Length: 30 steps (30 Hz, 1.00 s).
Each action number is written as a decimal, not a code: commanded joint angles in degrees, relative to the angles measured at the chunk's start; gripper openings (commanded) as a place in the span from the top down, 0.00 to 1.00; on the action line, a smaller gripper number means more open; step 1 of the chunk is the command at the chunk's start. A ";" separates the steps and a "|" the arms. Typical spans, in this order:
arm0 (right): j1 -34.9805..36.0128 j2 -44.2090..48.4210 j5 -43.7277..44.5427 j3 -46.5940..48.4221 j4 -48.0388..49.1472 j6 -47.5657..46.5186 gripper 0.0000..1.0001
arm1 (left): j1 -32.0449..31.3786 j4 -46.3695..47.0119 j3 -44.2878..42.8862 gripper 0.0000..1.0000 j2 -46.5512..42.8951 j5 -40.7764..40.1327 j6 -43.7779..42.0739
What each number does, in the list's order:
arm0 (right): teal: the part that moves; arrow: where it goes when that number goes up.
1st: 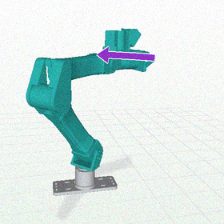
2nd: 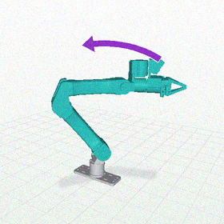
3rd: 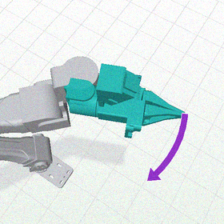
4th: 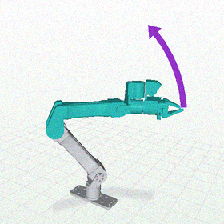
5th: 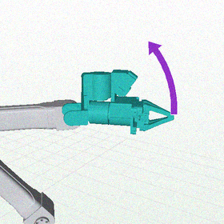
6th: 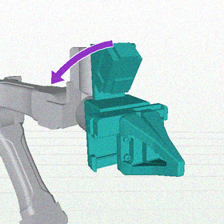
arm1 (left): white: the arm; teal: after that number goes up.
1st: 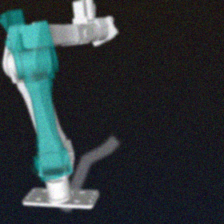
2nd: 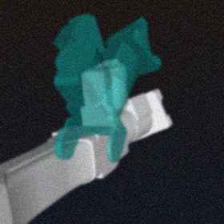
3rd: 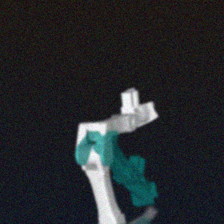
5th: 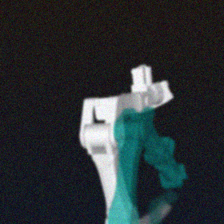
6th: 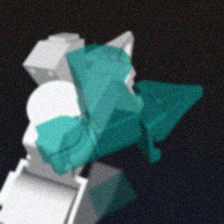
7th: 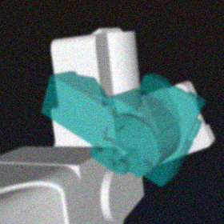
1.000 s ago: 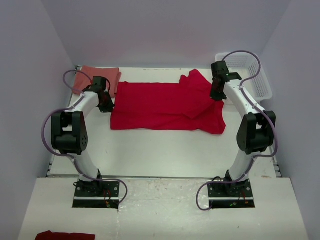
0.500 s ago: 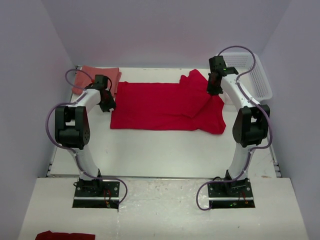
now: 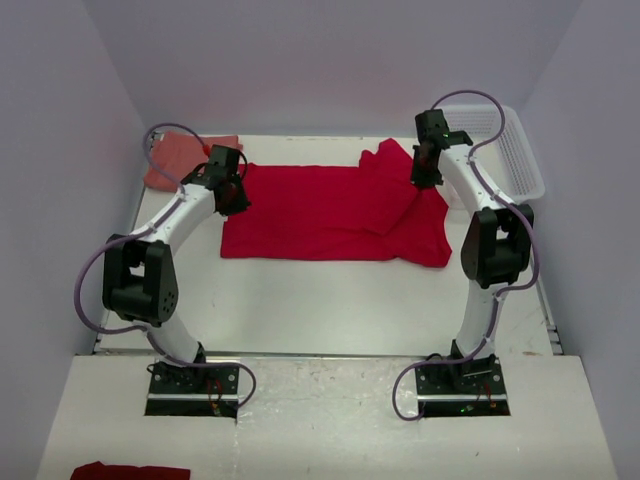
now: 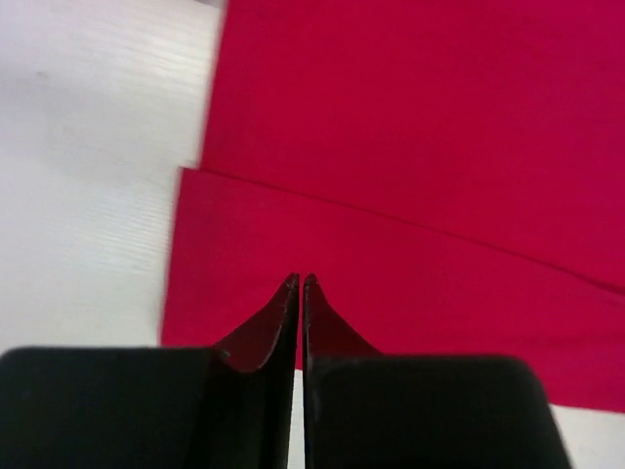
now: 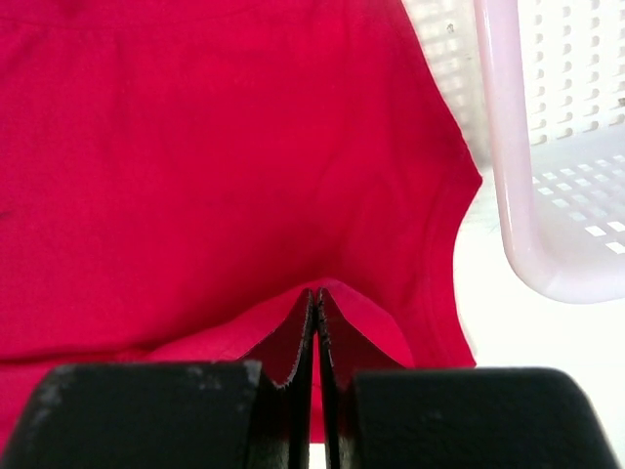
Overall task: Fold and stack the t-shirts
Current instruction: Fold the flattened tshirt in 1/3 of the way
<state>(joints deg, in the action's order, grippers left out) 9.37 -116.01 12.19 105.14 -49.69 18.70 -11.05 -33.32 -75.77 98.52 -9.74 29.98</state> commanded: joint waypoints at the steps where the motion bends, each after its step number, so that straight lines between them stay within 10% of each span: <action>1: 0.04 0.17 -1.29 2.87 0.47 -1.47 1.00 | -0.38 2.54 4.91 1.00 -1.75 5.95 1.22; 6: 0.04 -4.66 -3.04 7.79 -0.58 -2.78 0.99 | -0.64 3.00 6.68 1.00 -1.23 6.92 -0.18; 10: 0.04 -7.04 -5.41 9.99 2.31 -3.93 0.32 | -0.73 3.70 8.17 1.00 -0.88 7.27 -1.14; 17: 0.21 -0.30 -0.58 6.26 2.04 -1.65 0.25 | -0.73 3.70 7.92 1.00 1.58 7.72 -3.69; 20: 0.56 7.62 -0.58 -1.85 2.14 0.02 0.37 | -0.64 3.09 6.78 1.00 2.99 7.28 -4.66; 22: 1.53 14.71 -1.37 -10.08 5.54 1.07 0.98 | -0.64 2.65 5.98 1.00 3.69 7.45 -4.75; 30: 4.52 28.29 -1.46 -19.62 7.15 4.15 1.00 | 0.32 2.03 8.78 1.00 4.84 6.31 -3.08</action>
<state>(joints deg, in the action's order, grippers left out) 12.91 -89.56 9.78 86.26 -44.25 20.45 -11.75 -31.38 -67.90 103.81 -3.01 26.87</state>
